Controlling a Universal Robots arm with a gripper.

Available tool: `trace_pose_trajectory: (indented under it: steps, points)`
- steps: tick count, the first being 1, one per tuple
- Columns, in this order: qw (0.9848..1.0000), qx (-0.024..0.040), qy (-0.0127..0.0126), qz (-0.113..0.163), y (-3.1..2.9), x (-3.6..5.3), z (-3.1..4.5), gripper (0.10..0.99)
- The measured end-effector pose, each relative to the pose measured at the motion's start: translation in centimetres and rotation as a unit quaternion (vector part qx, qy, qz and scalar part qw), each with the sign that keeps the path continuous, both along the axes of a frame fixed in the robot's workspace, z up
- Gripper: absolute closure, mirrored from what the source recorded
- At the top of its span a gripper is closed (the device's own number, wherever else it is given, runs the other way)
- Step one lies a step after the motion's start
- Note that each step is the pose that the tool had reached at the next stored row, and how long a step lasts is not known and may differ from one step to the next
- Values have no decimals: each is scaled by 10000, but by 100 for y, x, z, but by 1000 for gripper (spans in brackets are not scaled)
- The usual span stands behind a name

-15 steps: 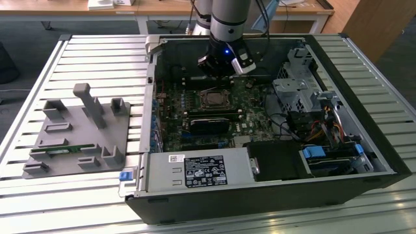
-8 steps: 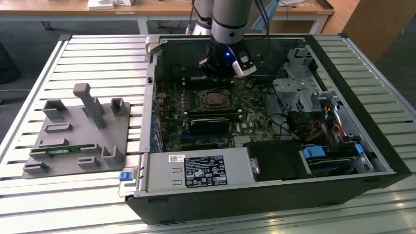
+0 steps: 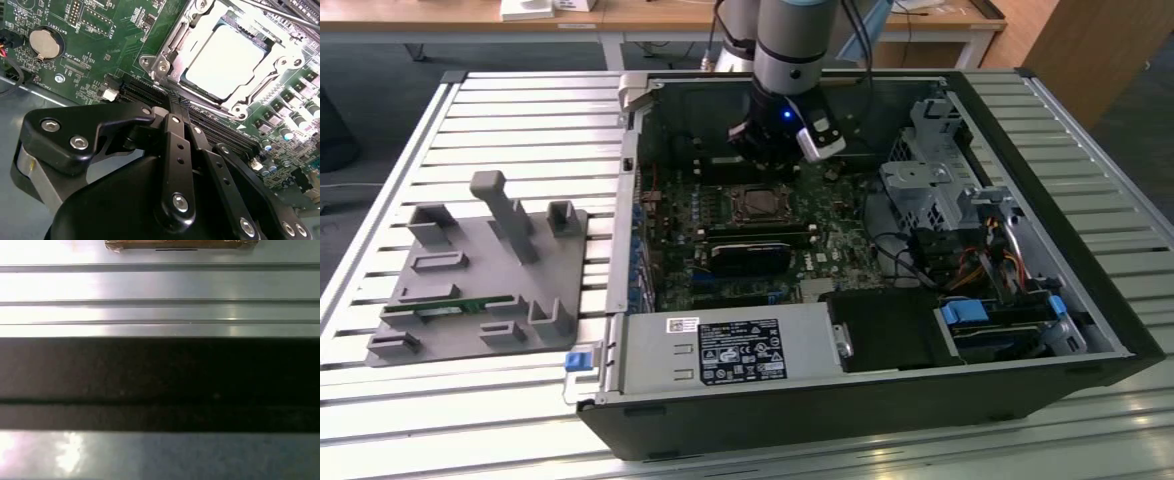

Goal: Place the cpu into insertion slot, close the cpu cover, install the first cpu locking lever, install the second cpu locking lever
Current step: 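Install the first cpu locking lever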

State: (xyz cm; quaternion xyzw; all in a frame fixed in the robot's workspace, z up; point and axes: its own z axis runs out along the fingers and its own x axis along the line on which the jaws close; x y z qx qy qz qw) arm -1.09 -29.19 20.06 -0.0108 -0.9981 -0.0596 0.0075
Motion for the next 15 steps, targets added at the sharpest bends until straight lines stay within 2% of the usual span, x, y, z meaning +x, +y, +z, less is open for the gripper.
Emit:
trace_pose_trajectory:
  steps: [9, 13, 15]
  points:
    - [10000, -49, 5, 0, 0, 4, -34, 980]
    - [10000, -44, 13, 0, 0, 9, -43, 980]
    - [10000, -12, 12, 0, 0, 9, -45, 980]
